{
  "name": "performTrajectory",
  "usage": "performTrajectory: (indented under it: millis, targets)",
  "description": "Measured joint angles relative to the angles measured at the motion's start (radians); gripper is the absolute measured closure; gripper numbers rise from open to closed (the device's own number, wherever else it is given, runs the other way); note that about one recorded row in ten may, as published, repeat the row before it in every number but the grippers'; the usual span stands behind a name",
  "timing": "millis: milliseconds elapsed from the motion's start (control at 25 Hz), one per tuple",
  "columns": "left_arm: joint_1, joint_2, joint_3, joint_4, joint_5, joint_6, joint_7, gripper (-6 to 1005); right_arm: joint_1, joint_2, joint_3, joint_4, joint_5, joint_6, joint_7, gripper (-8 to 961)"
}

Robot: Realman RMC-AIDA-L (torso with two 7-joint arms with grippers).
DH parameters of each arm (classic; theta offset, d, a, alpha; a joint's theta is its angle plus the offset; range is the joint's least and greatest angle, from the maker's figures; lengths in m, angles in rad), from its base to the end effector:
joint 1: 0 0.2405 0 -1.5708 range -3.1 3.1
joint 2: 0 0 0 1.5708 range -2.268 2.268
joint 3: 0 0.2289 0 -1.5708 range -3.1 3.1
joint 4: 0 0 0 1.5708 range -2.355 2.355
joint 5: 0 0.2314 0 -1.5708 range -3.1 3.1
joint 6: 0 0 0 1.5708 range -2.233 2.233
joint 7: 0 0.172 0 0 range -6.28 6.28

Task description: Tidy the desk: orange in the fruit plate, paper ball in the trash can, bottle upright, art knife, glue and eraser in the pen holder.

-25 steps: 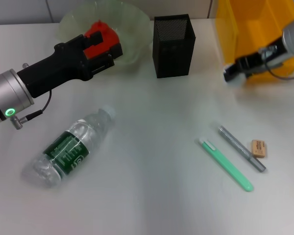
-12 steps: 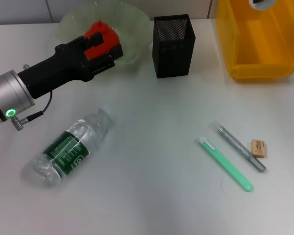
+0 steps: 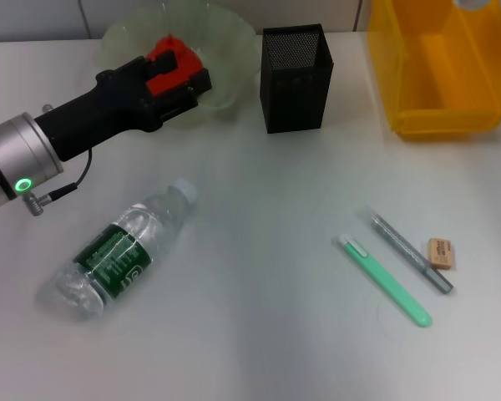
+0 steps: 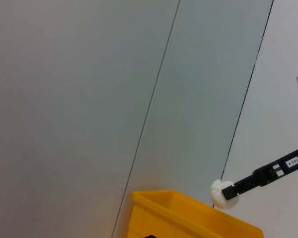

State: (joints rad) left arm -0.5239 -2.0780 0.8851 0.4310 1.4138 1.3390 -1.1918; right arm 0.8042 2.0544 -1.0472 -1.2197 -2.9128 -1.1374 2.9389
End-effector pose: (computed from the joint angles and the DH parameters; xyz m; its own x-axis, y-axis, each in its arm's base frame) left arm -0.2285 0.3754 -0.0210 0.5866 0.2378 0.7742 0.6072 -0.7617 -0.2262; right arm 0.1621 0.4845 0.0951 0.5924 -0.6927 -0.4114 -0.6844 -0.1634 -0.7105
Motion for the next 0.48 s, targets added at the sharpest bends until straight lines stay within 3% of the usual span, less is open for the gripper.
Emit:
performTrajectory:
  millis: [280,480]
  targets:
    - [-0.026,-0.001,0.009,-0.002,-0.007,-0.041,0.0,274,0.008,0.0,0.003,0.016,0.017,0.031,-0.026,304]
    - [-0.028,-0.001,0.009,-0.002,-0.032,-0.063,-0.007,274,-0.032,-0.003,0.009,-0.026,0.2,-0.003,-0.12,175]
